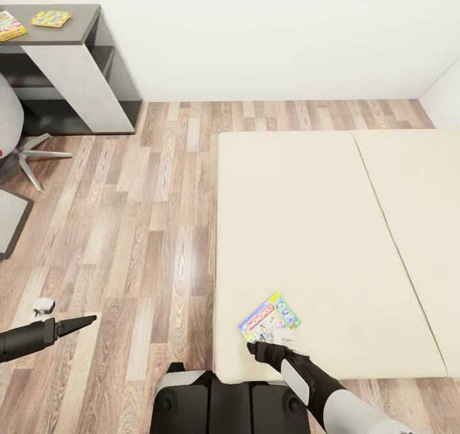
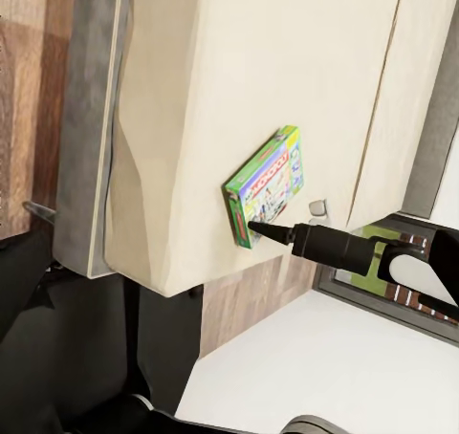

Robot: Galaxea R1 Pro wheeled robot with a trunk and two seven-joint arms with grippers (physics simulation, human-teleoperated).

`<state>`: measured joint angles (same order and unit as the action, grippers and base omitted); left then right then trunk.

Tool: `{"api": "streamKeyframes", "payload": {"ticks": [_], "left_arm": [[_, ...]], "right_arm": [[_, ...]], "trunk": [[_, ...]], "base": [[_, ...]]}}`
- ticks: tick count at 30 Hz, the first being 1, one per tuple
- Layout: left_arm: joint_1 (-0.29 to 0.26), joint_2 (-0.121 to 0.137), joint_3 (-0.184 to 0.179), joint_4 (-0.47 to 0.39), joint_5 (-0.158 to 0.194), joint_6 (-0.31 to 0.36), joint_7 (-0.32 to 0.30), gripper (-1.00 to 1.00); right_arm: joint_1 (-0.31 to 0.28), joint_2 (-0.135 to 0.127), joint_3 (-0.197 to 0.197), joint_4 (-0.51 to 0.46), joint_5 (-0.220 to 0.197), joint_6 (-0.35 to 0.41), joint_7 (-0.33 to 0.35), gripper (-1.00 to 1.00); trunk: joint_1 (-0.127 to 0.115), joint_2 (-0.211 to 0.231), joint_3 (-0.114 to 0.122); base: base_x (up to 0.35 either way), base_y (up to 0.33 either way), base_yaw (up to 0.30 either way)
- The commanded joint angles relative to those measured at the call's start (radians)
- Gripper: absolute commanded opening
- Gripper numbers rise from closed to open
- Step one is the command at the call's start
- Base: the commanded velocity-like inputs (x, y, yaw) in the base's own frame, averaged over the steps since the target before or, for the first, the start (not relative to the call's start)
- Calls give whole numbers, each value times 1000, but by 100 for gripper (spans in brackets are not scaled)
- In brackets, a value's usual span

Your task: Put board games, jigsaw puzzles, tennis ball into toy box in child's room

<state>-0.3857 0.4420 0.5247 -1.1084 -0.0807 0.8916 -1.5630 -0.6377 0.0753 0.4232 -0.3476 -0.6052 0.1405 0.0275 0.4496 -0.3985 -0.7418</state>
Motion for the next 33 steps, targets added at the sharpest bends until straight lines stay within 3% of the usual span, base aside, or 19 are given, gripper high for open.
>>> {"api": "streamKeyframes", "payload": {"ticks": [1,6,16,33], "left_arm": [[-1,0,1,-1,-8,10,-8,100],[-2,-14,-1,1,-10,7,-8,100],[-2,-14,-1,1,-10,7,-8,100],[-2,-14,-1,1,-10,7,-8,100]], "right_arm": [[0,0,3,-1,-4,3,0,100],[5,7,-10,2,-5,2,-3,100],[-23,-11,-19,1,-5,0,-3,100],[-25,-14,-20,1,-5,3,-3,100]], "trunk": [[0,-2,-1],[0,-2,-1],[0,-2,-1],[0,-2,-1]], "base": [[-62,62,0],[-30,32,0],[0,0,0],[0,0,0]]}}
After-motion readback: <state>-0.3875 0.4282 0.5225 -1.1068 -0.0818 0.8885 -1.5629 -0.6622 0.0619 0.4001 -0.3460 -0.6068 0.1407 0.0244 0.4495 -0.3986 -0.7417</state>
